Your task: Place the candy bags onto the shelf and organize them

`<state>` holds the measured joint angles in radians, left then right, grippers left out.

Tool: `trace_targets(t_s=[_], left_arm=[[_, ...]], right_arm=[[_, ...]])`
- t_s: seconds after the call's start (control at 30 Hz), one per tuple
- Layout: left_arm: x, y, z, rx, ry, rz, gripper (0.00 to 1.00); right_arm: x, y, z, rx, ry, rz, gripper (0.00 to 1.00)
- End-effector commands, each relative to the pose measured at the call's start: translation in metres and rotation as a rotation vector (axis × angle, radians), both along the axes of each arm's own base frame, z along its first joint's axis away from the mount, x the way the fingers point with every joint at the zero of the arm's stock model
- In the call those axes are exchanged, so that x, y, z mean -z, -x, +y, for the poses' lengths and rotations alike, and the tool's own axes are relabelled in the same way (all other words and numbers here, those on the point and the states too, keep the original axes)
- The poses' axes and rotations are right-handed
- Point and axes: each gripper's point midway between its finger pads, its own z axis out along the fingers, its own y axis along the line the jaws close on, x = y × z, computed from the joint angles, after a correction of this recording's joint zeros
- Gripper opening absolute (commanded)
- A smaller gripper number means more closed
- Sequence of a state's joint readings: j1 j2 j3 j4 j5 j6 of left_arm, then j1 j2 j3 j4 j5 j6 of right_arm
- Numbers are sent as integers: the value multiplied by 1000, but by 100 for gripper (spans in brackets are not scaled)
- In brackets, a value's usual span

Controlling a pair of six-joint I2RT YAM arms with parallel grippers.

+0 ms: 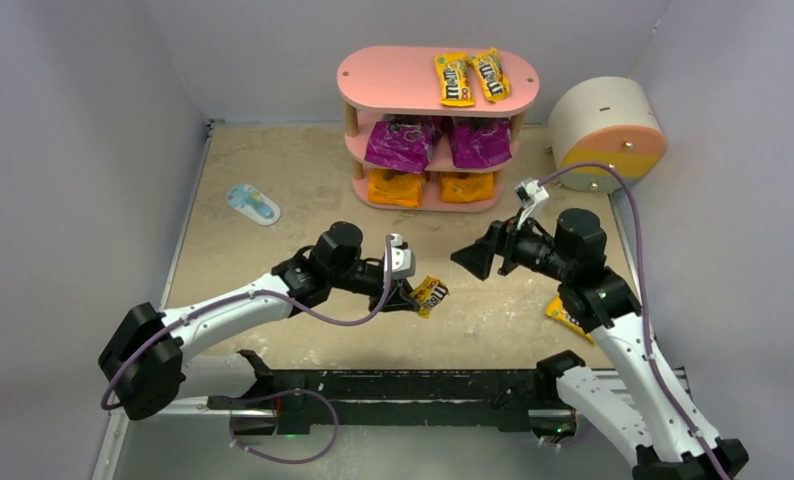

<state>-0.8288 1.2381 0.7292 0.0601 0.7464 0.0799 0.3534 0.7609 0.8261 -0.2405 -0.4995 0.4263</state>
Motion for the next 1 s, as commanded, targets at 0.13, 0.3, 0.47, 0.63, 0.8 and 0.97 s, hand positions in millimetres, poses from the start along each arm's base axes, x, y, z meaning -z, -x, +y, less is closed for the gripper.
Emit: trace_targets(t_s=[0.13, 0.3, 0.47, 0.63, 0.8, 0.97], left_arm=[[8, 11, 4, 186, -68, -81, 0], [13, 11, 1, 185, -73, -46, 0], [7, 16, 1, 210, -50, -55, 0], [14, 11, 1, 189, -79, -42, 0], [10, -3, 2, 104, -100, -76, 15], [-18, -58, 25, -337, -135, -131, 77]], right_arm=[[19, 62, 31, -386, 116, -45, 85], [29, 74, 53, -490, 161, -55, 83], [43, 72, 61, -544, 191, -4, 72], [53, 63, 66, -519, 222, 40, 42], [51, 72, 66, -558, 215, 86, 0], [34, 59, 60, -422, 214, 78, 0]])
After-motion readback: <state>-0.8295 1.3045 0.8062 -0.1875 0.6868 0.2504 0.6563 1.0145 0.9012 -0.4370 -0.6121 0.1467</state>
